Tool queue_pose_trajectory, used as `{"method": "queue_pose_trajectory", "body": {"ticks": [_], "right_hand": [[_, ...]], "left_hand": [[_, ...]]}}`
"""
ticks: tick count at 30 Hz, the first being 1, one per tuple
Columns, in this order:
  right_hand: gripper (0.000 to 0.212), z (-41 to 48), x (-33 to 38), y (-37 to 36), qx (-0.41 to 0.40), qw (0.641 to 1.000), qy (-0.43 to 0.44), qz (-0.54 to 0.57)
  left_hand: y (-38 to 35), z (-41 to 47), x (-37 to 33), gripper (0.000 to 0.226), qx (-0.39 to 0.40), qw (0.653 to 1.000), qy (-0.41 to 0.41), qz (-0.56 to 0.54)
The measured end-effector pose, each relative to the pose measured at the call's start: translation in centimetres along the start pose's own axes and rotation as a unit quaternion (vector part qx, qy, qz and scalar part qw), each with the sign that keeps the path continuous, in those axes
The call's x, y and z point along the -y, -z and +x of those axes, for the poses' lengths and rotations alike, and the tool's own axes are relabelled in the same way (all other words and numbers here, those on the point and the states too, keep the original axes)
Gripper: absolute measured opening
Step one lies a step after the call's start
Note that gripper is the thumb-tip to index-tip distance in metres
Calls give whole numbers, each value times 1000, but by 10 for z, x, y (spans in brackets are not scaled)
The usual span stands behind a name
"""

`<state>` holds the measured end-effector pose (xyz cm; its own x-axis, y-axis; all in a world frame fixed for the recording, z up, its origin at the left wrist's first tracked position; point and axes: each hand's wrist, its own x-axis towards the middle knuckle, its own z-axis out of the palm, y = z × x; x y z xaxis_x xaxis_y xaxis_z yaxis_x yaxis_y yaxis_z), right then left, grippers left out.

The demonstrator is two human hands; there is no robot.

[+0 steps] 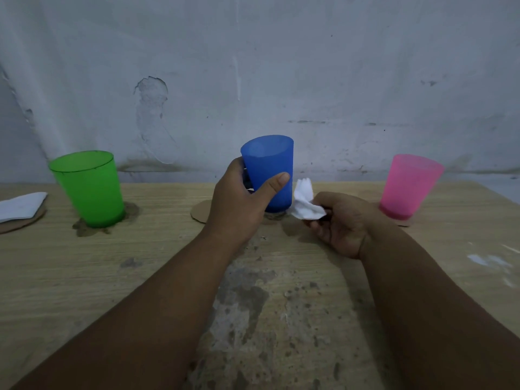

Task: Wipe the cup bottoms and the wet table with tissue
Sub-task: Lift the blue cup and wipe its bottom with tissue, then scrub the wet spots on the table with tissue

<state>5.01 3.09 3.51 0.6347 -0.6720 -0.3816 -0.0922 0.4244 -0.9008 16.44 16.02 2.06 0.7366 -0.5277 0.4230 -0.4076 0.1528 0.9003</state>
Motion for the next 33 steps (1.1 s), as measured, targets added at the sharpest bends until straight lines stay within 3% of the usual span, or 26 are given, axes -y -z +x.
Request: {"method": "queue_pose_trajectory", "body": {"ticks": [5, 9, 11, 17, 33], "right_hand": [[10, 2, -5, 24, -166, 976, 142, 5], [14, -4, -15, 31, -311, 889, 321, -96], [17, -3, -14, 38, -370, 858, 343, -98], [25, 8, -13, 51, -340, 883, 314, -75], [16, 15, -10, 55, -371, 880, 295, 0]], "left_hand": [[-12, -7, -4, 56, 36, 999, 19, -5], [-28, -10, -9, 58, 60, 998, 20, 7], [-38, -7, -12, 57, 67, 997, 23, 15], [-74, 1, -8, 57, 62, 997, 35, 36], [-105, 11, 3, 59, 108, 991, 58, 62]]}}
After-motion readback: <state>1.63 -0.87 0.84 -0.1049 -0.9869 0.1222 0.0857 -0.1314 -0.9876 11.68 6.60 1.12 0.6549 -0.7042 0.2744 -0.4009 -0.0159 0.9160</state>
